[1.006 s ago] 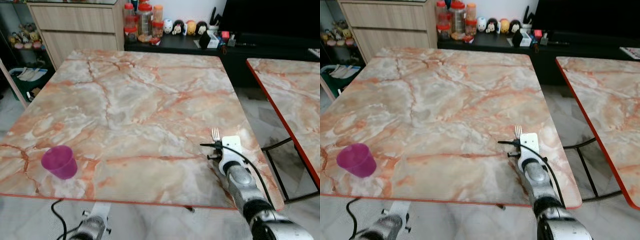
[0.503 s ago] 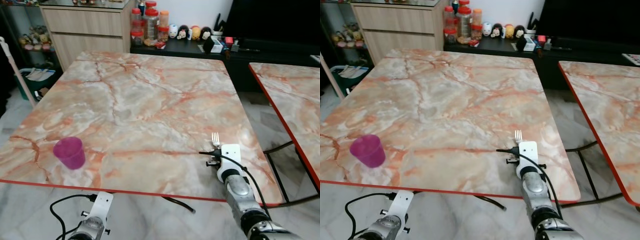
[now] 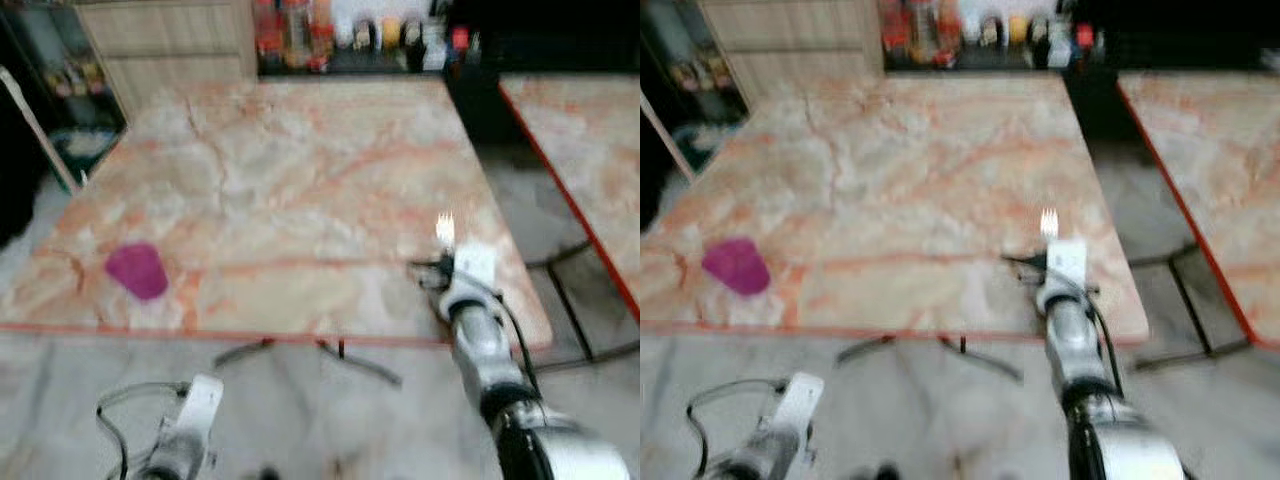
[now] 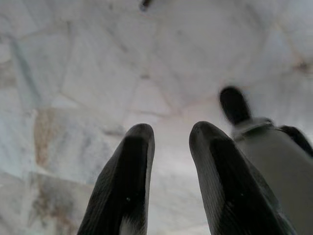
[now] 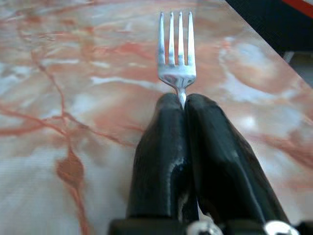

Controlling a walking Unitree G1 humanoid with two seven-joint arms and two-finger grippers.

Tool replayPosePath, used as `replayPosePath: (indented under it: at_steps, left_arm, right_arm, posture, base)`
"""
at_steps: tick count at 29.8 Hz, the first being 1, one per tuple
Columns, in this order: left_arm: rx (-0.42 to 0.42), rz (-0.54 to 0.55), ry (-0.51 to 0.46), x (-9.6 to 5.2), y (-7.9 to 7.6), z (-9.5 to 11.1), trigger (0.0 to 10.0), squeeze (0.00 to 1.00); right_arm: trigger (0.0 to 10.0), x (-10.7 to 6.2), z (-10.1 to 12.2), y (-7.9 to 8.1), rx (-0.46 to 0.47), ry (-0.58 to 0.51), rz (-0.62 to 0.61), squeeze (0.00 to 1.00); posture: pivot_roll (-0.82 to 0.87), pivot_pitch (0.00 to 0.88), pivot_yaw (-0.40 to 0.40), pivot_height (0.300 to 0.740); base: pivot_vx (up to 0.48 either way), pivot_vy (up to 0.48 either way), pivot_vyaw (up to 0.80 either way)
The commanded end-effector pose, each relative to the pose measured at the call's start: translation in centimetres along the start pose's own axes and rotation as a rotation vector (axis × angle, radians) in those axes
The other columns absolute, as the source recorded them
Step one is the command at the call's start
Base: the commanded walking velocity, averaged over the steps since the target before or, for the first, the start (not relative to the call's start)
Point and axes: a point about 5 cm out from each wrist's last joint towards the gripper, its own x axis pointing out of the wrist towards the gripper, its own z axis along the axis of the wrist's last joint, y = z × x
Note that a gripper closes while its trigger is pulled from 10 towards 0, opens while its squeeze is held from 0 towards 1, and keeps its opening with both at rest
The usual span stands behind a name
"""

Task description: Setting the table

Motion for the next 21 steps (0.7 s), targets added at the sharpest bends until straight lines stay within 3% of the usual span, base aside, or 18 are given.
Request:
replayPosePath:
  at_steps: [1, 21]
  left_arm:
    - [0.013, 0.017, 0.011, 0.02, 0.70, -0.32, 10.0, 0.00]
    - [0.012, 0.013, 0.005, 0.03, 0.53, -0.04, 10.0, 0.00]
  right_arm:
    - [10.0, -0.38, -1.08, -0.07, 0.033, 0.054, -0.010, 0.00]
    - [10.0, -0.40, -1.47, 0.00, 0.057, 0.093, 0.010, 0.00]
  posture:
    - [0.00, 0.051, 0.025, 0.740]
    - [0.00, 0.053, 0.018, 0.740]
  base:
    - [-0.259, 0.000, 0.00]
    - [-0.259, 0.000, 0.00]
